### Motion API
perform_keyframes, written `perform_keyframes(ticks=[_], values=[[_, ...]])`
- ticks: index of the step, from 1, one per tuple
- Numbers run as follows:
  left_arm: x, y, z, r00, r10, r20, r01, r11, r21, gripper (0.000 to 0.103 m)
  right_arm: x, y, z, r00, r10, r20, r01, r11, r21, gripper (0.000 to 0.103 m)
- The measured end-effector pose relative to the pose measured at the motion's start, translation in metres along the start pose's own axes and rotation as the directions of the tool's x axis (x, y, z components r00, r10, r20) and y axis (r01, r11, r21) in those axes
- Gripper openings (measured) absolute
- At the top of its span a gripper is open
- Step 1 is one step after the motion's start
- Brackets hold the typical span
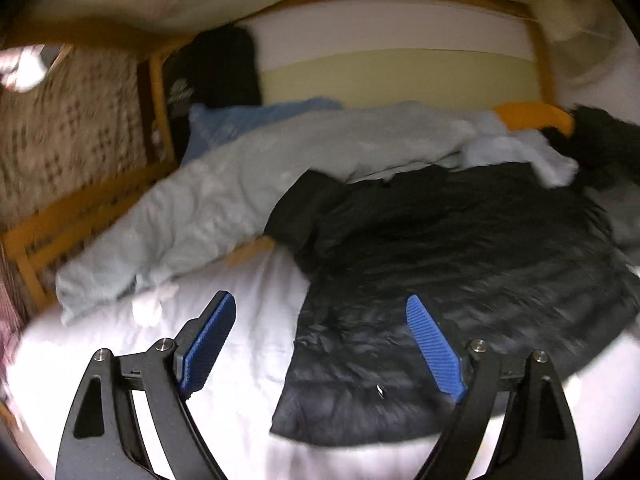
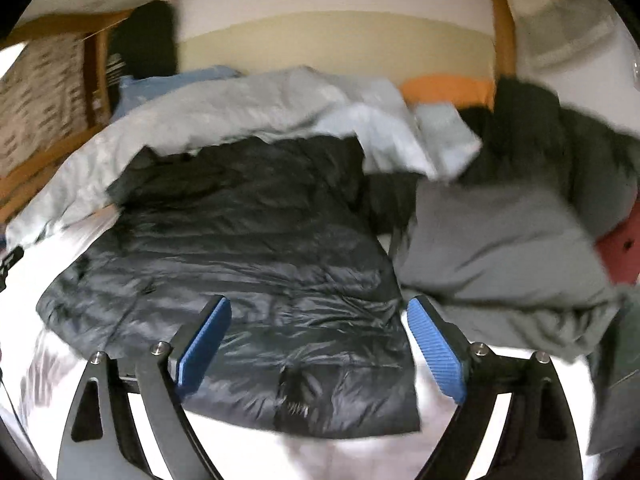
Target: Fold large clothes
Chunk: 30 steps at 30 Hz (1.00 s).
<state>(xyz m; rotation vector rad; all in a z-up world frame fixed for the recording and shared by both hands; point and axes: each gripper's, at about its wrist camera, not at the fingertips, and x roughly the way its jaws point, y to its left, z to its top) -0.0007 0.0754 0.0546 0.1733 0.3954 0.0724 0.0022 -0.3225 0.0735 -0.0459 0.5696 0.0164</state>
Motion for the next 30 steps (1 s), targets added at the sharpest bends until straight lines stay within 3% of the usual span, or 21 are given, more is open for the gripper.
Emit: perform_keyframes(ticks=[2,5,8,11,15,22,24,26,30], values=[[-0.026,-0.009,-0.002,0.999,-0.008,0.034,0.007,0.999,0.050,0.094,-0.024,0.008,0.000,0.999,-0.013,0.030,0.015,0.999,-0.050,0.102],[-0.049,-0.009,-0.008,0.998,-0.041,0.056,0.039,0.998,0.042,0.103,-0.053,0.015,-0.008,0.997,-0.022,0.071,0.027,0.996,-0.079,0.103],[-0.049,-0.012,-0.014,0.996,-0.091,0.004,0.091,0.996,0.000,0.103,-0.063,0.018,-0.022,0.998,-0.012,0.066,0.017,0.997,-0.081,0.103],[-0.034,-0.023,-0.023,0.988,-0.128,-0.083,0.130,0.991,0.020,0.103,-0.061,0.022,-0.035,0.999,0.007,0.037,-0.004,0.995,-0.097,0.103],[-0.004,-0.044,-0.042,0.964,-0.179,-0.195,0.208,0.968,0.138,0.103,-0.035,0.032,-0.054,1.000,0.004,-0.030,-0.009,0.983,-0.183,0.103],[0.047,-0.077,-0.066,0.922,-0.188,-0.337,0.293,0.910,0.294,0.103,0.027,0.056,-0.086,0.982,-0.010,-0.187,-0.061,0.926,-0.373,0.103],[0.058,-0.080,-0.073,0.911,-0.190,-0.365,0.305,0.907,0.289,0.101,0.039,0.060,-0.092,0.979,-0.028,-0.202,-0.057,0.913,-0.403,0.103],[0.071,-0.080,-0.080,0.886,-0.215,-0.410,0.341,0.903,0.263,0.095,0.050,0.060,-0.096,0.978,-0.048,-0.204,-0.040,0.913,-0.406,0.103],[0.084,-0.074,-0.086,0.882,-0.234,-0.409,0.345,0.912,0.221,0.095,0.068,0.051,-0.095,0.972,-0.074,-0.225,-0.012,0.932,-0.362,0.103]])
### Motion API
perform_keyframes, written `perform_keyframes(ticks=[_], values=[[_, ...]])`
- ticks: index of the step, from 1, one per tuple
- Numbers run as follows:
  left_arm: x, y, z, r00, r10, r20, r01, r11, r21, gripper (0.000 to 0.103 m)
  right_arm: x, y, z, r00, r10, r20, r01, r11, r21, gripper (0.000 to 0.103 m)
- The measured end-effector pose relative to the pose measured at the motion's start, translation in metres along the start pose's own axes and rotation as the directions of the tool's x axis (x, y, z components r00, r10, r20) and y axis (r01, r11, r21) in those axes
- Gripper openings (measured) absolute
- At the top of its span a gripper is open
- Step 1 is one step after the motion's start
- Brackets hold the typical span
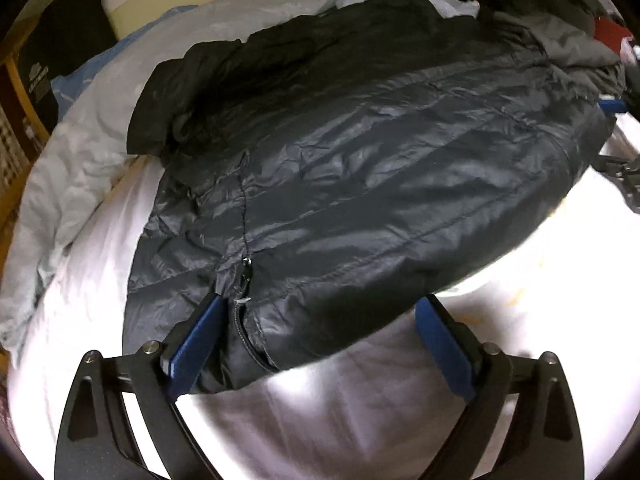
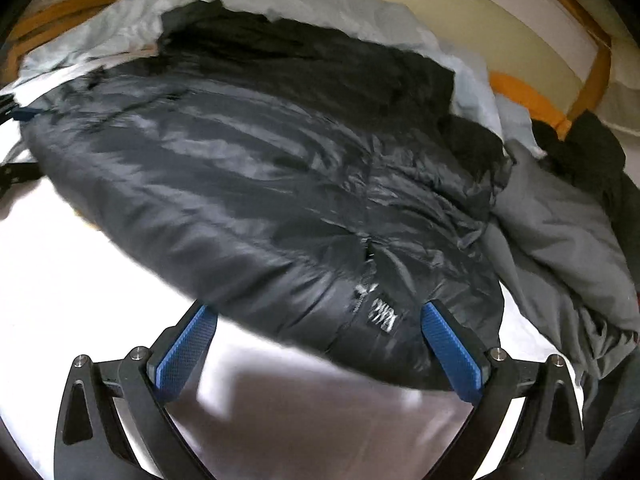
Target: Fold large clothes
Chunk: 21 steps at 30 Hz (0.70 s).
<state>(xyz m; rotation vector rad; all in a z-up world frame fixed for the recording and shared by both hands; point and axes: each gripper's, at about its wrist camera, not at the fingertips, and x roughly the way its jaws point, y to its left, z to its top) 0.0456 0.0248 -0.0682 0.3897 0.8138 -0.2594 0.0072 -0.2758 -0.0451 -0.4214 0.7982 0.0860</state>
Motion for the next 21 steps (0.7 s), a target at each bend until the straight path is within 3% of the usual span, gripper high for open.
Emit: perform_keyframes(ticks=[3,5,6,7,8,9,12,15,18,21], values=[[0.001,0.005,-0.003,1.000,0.000,0.013,0.001,1.000,-0.030,0.095,0.005,-0.007,0.002,1.000,-0.011,0.010,0.011,0.999,0.040,0.103],[0.000,0.008,-0.003,0.999,0.029,0.018,-0.027,0.998,-0.054,0.081,0.009,-0.008,0.002,1.000,0.010,0.011,-0.011,0.999,0.049,0.095],[0.000,0.009,-0.004,0.998,0.062,0.014,-0.061,0.996,-0.068,0.076,0.008,-0.007,0.003,0.999,0.024,0.021,-0.025,0.998,0.050,0.080],[0.001,0.008,-0.004,0.996,0.088,0.007,-0.087,0.993,-0.077,0.065,0.004,-0.006,0.001,0.999,0.032,0.038,-0.033,0.998,0.046,0.063],[0.000,0.008,-0.005,0.993,0.117,0.007,-0.116,0.990,-0.083,0.046,0.002,-0.004,0.001,0.999,0.017,0.045,-0.019,0.999,0.040,0.056],[-0.001,0.008,-0.007,0.988,0.153,0.011,-0.152,0.985,-0.082,0.037,0.001,-0.002,0.000,0.999,-0.018,0.050,0.016,0.999,0.030,0.043],[-0.011,0.005,-0.010,0.986,0.164,0.042,-0.162,0.986,-0.046,0.021,-0.007,0.001,-0.003,0.998,-0.032,0.049,0.031,0.999,0.021,0.028],[-0.032,0.013,-0.012,0.984,0.169,0.051,-0.165,0.983,-0.081,0.017,-0.027,0.004,-0.005,0.998,-0.048,0.040,0.048,0.999,0.003,0.016],[-0.064,0.017,-0.016,0.990,0.139,0.038,-0.133,0.982,-0.136,0.016,-0.064,0.007,-0.012,0.997,-0.043,0.063,0.045,0.999,-0.030,0.016],[-0.100,0.007,-0.023,0.989,0.150,0.019,-0.146,0.979,-0.140,0.016,-0.100,0.011,-0.016,0.995,-0.053,0.089,0.056,0.998,-0.035,0.015]])
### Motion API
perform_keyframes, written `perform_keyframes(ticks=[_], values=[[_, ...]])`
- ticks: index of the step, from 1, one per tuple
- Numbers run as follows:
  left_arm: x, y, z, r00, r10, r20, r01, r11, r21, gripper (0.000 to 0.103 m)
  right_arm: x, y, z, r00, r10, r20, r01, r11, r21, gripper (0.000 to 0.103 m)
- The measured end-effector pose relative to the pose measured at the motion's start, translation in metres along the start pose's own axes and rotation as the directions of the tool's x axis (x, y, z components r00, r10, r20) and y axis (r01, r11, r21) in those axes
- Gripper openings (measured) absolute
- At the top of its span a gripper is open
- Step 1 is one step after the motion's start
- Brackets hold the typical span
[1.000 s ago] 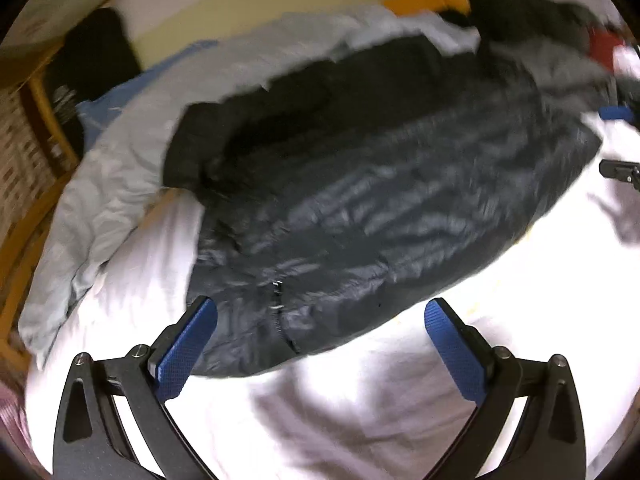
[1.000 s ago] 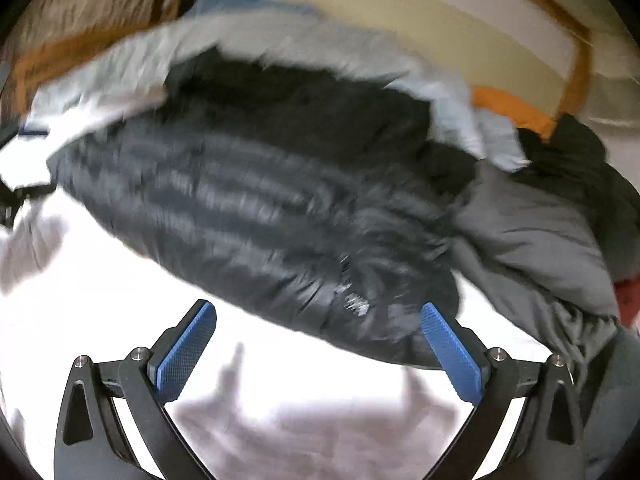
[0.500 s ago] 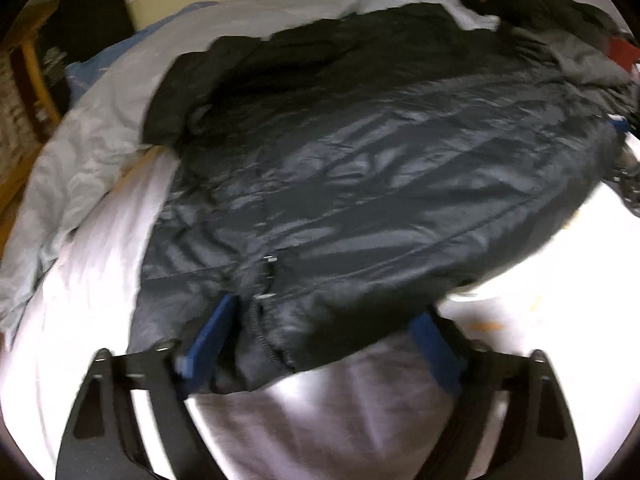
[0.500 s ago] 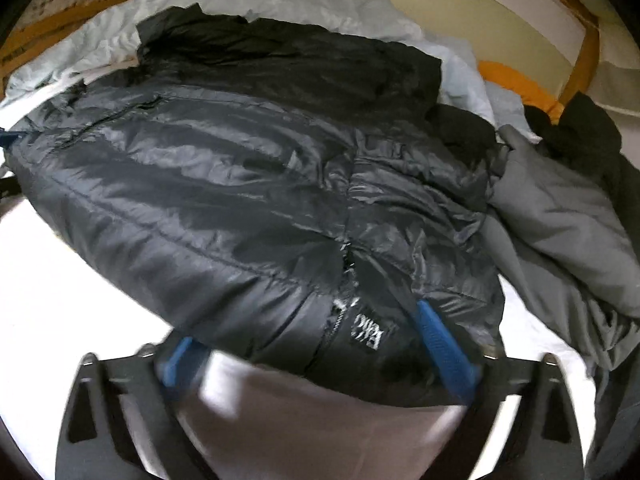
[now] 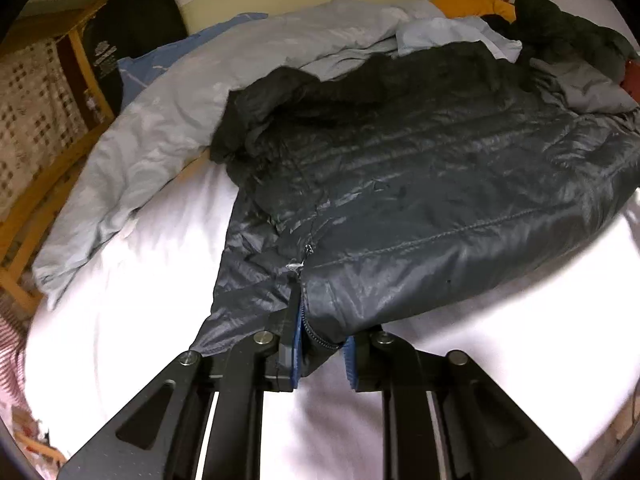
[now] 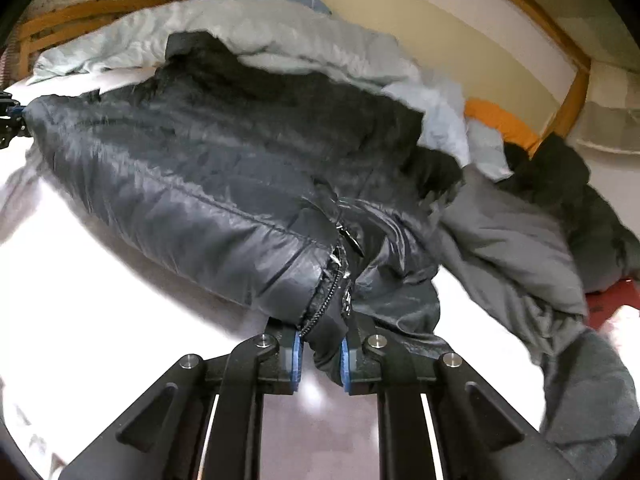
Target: Fold large clothes
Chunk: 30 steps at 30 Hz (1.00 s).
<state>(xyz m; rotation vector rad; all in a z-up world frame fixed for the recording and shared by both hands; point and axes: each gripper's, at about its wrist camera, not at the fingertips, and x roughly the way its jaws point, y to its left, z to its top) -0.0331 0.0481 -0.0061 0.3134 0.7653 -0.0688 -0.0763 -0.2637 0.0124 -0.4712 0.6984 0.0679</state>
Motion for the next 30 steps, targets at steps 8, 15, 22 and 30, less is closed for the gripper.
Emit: perform_keyframes(ticks=[8,15,22,30], values=[[-0.034,0.003,-0.034,0.997,-0.076,-0.013,0.074,0.993,-0.090,0.017,-0.041,-0.003,-0.030,0.999,0.053,-0.011,-0.052,0.997,0.057,0.015],[-0.021,0.001,-0.030,0.991,-0.076,-0.109,0.068,0.995,-0.073,0.029,-0.032,-0.003,-0.038,0.992,0.093,-0.091,-0.087,0.994,0.070,0.021],[-0.025,0.018,-0.005,0.994,-0.056,-0.091,0.048,0.995,-0.084,0.050,-0.038,-0.021,-0.020,0.996,0.062,-0.058,-0.056,0.993,0.108,0.064],[0.010,0.036,0.061,0.996,0.001,-0.085,-0.003,1.000,-0.024,0.069,-0.008,-0.072,0.037,0.991,0.130,-0.043,-0.121,0.979,0.166,0.065]])
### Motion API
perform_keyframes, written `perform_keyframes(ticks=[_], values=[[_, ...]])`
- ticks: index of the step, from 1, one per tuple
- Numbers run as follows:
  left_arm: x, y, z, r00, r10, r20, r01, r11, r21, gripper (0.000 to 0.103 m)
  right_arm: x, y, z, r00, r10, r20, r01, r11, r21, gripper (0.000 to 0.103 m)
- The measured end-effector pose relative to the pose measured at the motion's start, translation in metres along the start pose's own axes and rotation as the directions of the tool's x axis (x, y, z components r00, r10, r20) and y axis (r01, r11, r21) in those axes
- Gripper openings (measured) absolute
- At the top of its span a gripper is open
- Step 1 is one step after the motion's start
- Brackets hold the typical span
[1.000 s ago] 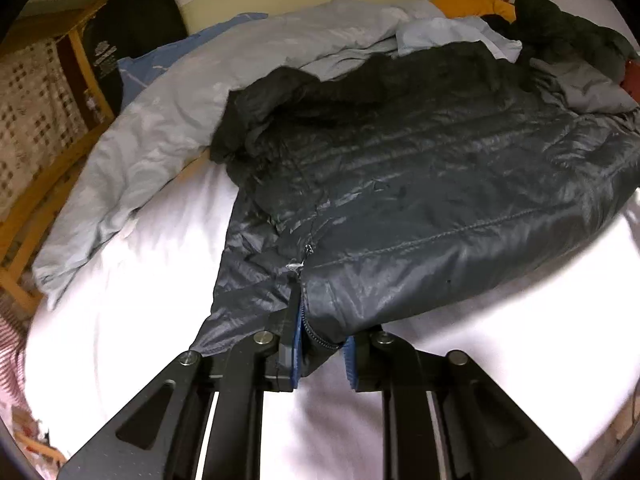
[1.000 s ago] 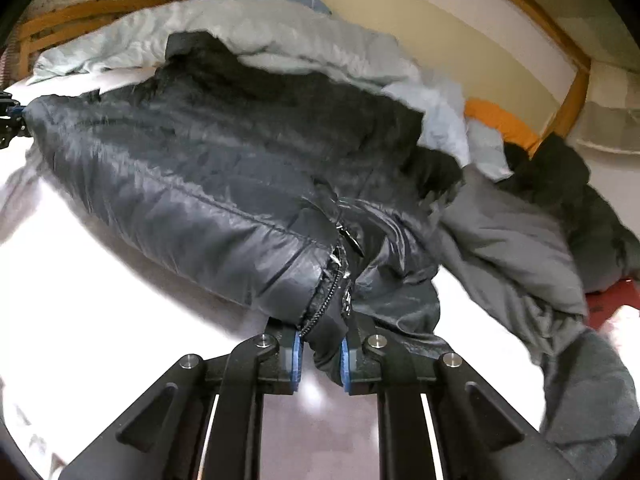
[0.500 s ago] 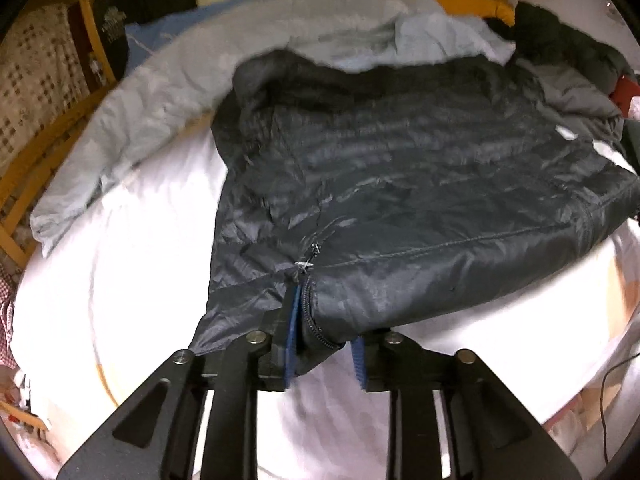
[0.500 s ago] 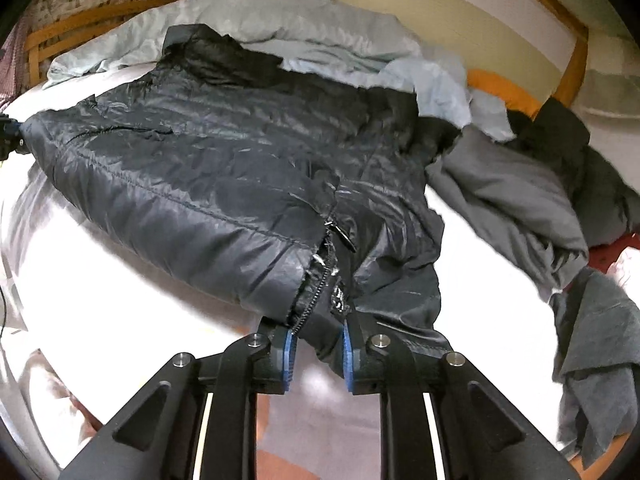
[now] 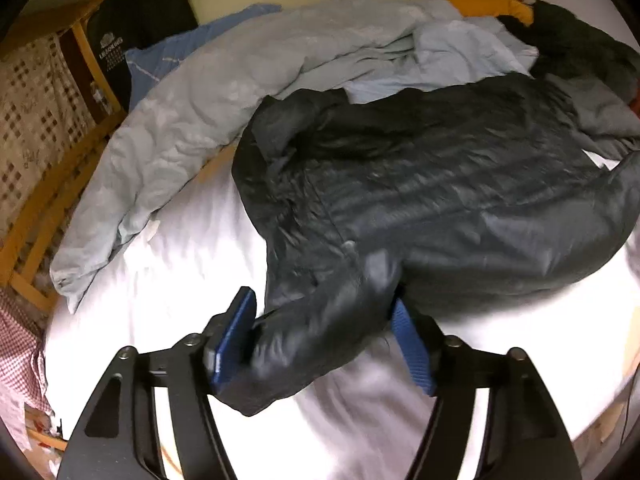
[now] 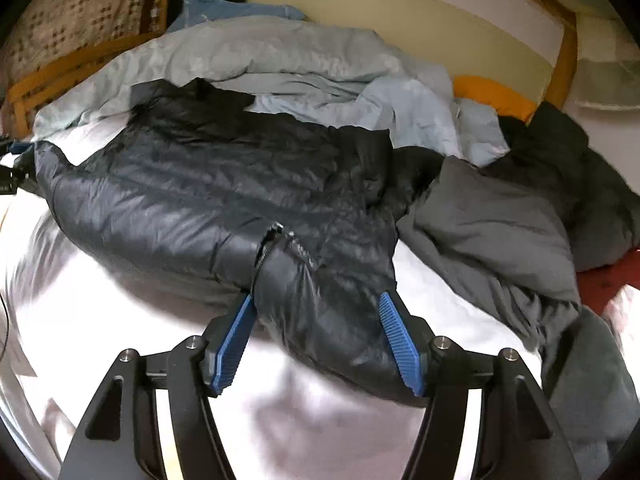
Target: Fold large clothes
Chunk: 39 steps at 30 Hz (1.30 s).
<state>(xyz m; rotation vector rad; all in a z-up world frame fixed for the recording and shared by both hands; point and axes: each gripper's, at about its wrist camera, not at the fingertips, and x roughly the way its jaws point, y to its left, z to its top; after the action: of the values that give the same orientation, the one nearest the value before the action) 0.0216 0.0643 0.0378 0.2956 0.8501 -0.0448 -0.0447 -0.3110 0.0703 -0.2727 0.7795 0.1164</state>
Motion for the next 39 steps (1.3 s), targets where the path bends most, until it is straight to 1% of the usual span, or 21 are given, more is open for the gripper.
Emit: perform_keyframes(ticks=[2,4,7,10,13,14,15,16,17,18,20,23,25,27,29,30,31,33,35,37,39], values=[[0.016,0.005,0.015,1.000,-0.021,-0.008,0.021,1.000,-0.017,0.069,0.017,-0.011,0.015,1.000,0.016,-0.019,-0.015,0.999,0.033,0.066],[0.029,0.007,0.025,1.000,-0.024,-0.005,0.024,1.000,-0.010,0.069,0.037,-0.019,0.028,1.000,0.009,-0.026,-0.008,0.999,0.047,0.065],[0.048,0.004,0.035,1.000,-0.006,-0.012,0.006,1.000,0.003,0.069,0.065,-0.020,0.038,0.997,-0.075,-0.008,0.075,0.997,0.006,0.067],[0.067,0.002,0.039,0.999,0.025,-0.028,-0.024,0.999,0.031,0.071,0.083,-0.018,0.041,0.995,-0.099,-0.002,0.099,0.995,-0.027,0.070],[0.082,0.005,0.041,0.998,0.045,-0.032,-0.044,0.999,0.019,0.076,0.092,-0.024,0.040,0.993,-0.118,-0.025,0.117,0.993,-0.008,0.071],[0.084,0.005,0.040,0.997,0.069,-0.019,-0.069,0.997,0.029,0.083,0.093,-0.027,0.039,0.992,-0.127,-0.025,0.127,0.992,0.002,0.073],[0.085,0.004,0.038,0.994,0.110,0.001,-0.110,0.993,0.049,0.086,0.093,-0.031,0.037,0.991,-0.135,-0.018,0.136,0.991,0.011,0.079],[0.085,0.005,0.035,0.987,0.159,0.022,-0.160,0.985,0.067,0.087,0.093,-0.035,0.036,0.989,-0.150,-0.009,0.151,0.988,0.025,0.085],[0.085,0.007,0.033,0.979,0.200,0.030,-0.202,0.977,0.068,0.087,0.092,-0.040,0.034,0.986,-0.166,-0.005,0.166,0.985,0.045,0.085],[0.083,0.013,0.031,0.974,0.223,0.037,-0.225,0.973,0.054,0.087,0.093,-0.045,0.031,0.986,-0.163,-0.018,0.164,0.984,0.066,0.085],[0.076,0.027,0.029,0.978,0.203,0.054,-0.203,0.979,-0.008,0.087,0.094,-0.056,0.026,0.988,-0.145,-0.043,0.149,0.983,0.103,0.085],[0.065,0.053,0.024,0.986,0.149,0.072,-0.139,0.983,-0.123,0.090,0.086,-0.070,0.019,0.990,-0.136,-0.031,0.139,0.979,0.149,0.085],[0.067,0.069,0.018,0.995,0.089,0.048,-0.078,0.979,-0.191,0.090,0.080,-0.078,0.014,0.988,-0.154,-0.011,0.154,0.974,0.166,0.085],[0.076,0.080,0.011,1.000,0.026,0.010,-0.023,0.970,-0.244,0.090,0.075,-0.087,0.008,0.992,-0.128,0.003,0.125,0.973,0.197,0.085],[0.089,0.080,0.004,0.999,-0.017,-0.050,0.004,0.967,-0.257,0.090,0.070,-0.095,0.001,0.998,-0.046,0.032,0.038,0.973,0.228,0.085],[0.098,0.080,0.000,0.996,-0.022,-0.085,0.000,0.968,-0.250,0.090,0.069,-0.097,-0.003,0.999,0.004,0.044,-0.014,0.974,0.226,0.085],[0.104,0.077,-0.004,0.994,-0.020,-0.111,-0.008,0.968,-0.250,0.090,0.071,-0.098,-0.006,0.998,0.026,0.048,-0.036,0.975,0.219,0.085],[0.115,0.074,-0.011,0.988,-0.058,-0.142,0.018,0.963,-0.269,0.090,0.075,-0.101,-0.012,0.998,0.041,0.045,-0.050,0.972,0.228,0.085],[0.122,0.073,-0.014,0.984,-0.079,-0.159,0.031,0.957,-0.288,0.090,0.083,-0.111,-0.018,0.999,0.044,0.024,-0.049,0.960,0.276,0.085],[0.126,0.073,-0.014,0.983,-0.077,-0.165,0.025,0.954,-0.298,0.091,0.093,-0.119,-0.022,1.000,0.018,-0.003,-0.016,0.947,0.322,0.085],[0.130,0.073,-0.013,0.983,-0.066,-0.171,0.011,0.954,-0.301,0.091,0.101,-0.125,-0.024,0.999,-0.019,-0.029,0.028,0.941,0.336,0.085]])
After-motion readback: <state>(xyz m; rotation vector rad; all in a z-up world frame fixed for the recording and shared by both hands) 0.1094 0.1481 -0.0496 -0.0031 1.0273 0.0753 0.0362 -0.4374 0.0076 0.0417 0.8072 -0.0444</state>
